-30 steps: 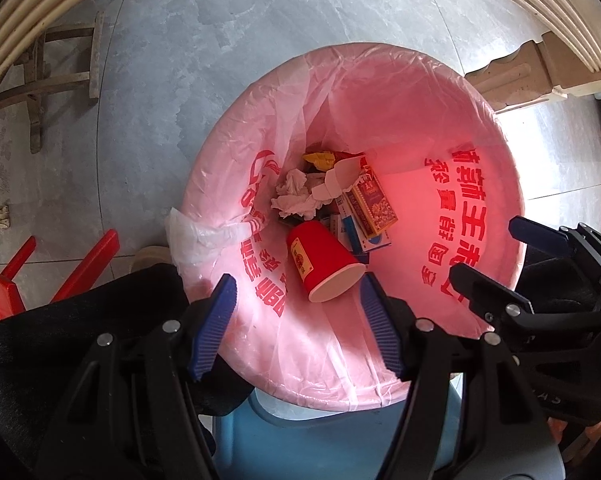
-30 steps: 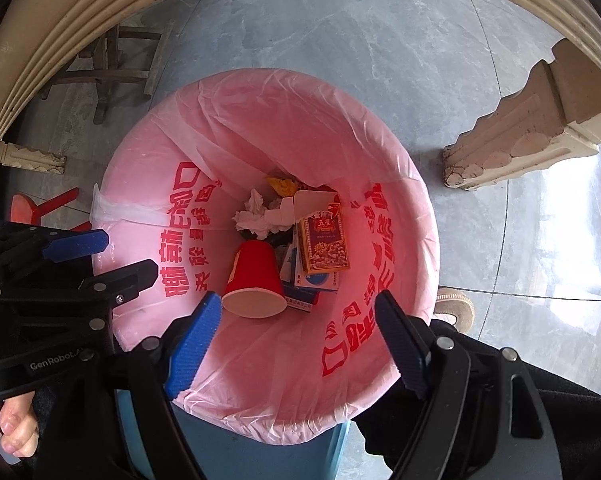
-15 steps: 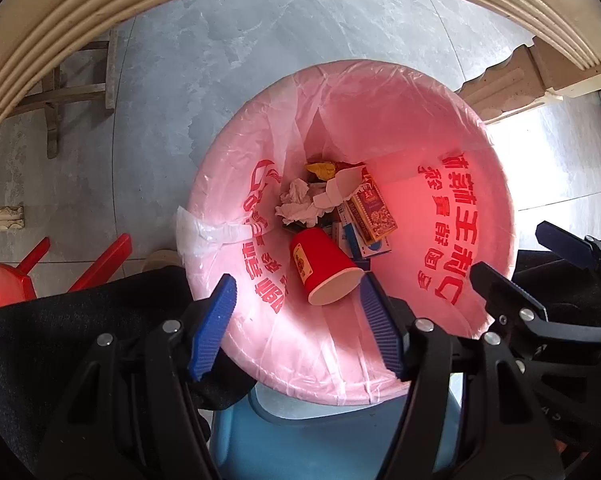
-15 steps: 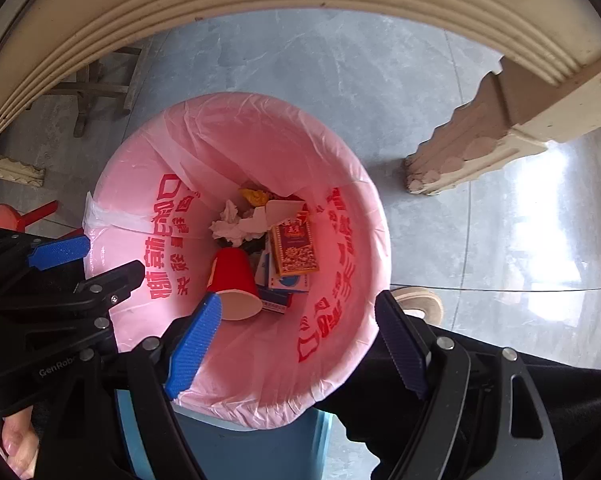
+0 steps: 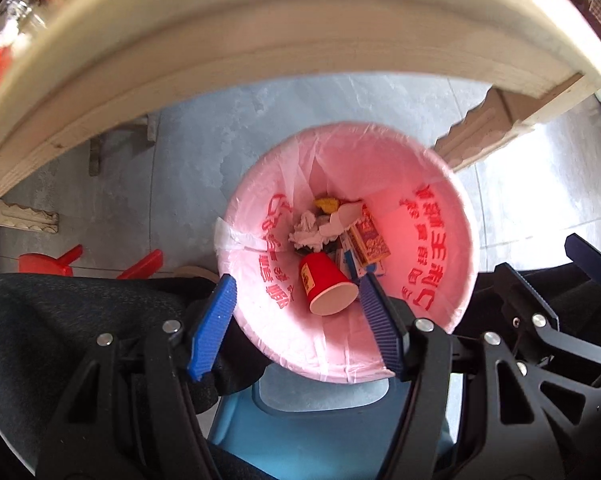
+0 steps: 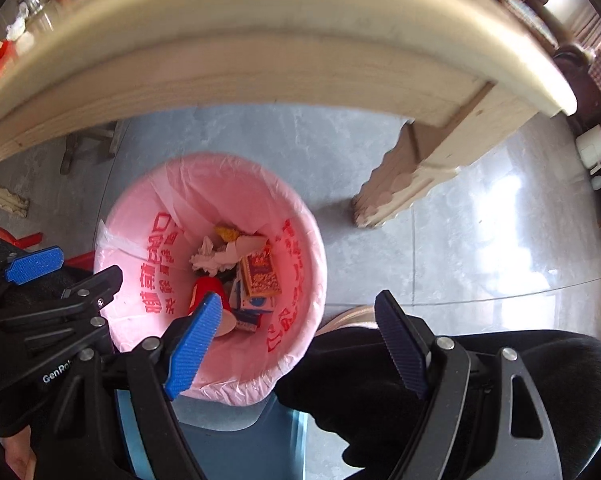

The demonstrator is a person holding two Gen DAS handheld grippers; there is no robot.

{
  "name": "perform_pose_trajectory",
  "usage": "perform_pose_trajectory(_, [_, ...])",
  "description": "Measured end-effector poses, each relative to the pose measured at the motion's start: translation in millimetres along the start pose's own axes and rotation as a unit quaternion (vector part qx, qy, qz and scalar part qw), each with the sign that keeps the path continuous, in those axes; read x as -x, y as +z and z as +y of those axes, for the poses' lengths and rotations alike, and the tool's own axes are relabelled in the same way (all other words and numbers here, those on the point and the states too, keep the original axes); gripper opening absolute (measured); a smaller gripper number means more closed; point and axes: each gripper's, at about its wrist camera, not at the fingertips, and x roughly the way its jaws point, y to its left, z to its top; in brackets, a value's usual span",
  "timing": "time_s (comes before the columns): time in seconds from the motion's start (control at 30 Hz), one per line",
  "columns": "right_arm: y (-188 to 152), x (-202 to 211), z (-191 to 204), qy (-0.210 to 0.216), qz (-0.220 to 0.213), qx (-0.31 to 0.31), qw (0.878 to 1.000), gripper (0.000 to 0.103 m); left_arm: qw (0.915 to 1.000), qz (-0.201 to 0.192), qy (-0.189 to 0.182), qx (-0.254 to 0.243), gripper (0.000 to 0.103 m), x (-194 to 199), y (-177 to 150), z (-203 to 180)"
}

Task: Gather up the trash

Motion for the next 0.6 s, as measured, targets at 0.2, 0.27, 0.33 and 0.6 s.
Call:
perform_pose_trajectory(0.2, [5.6,71.7,-14.2,-0.018,-0.096,-0.018,0.995,0.077,0.9951,-0.097,0.008,0.019,0.063,76.0,-1.8,-5.7])
perform_pose_trajectory(0.27, [6.3,96.3,-18.8,-0.023,-0.129,-0.024,0.991,0.077,0.991,-0.131,0.014,0.024,0.063,102.0,-4.1,-8.1])
perform_pose_trajectory(0.33, [5.8,117.3,-22.2,-0.03,-0.155,-0.028,0.987,0.077,0.9866,-0.16,0.019,0.029,0.063,125.5,-7.0,-10.5])
perform_pose_trajectory(0.6, [0.1,197.5,-24.4,-0.089,-0.255,-0.029,0.962,0.078,0.968,-0.245,0.026,0.047,0.063,196.0,-16.9,-14.8])
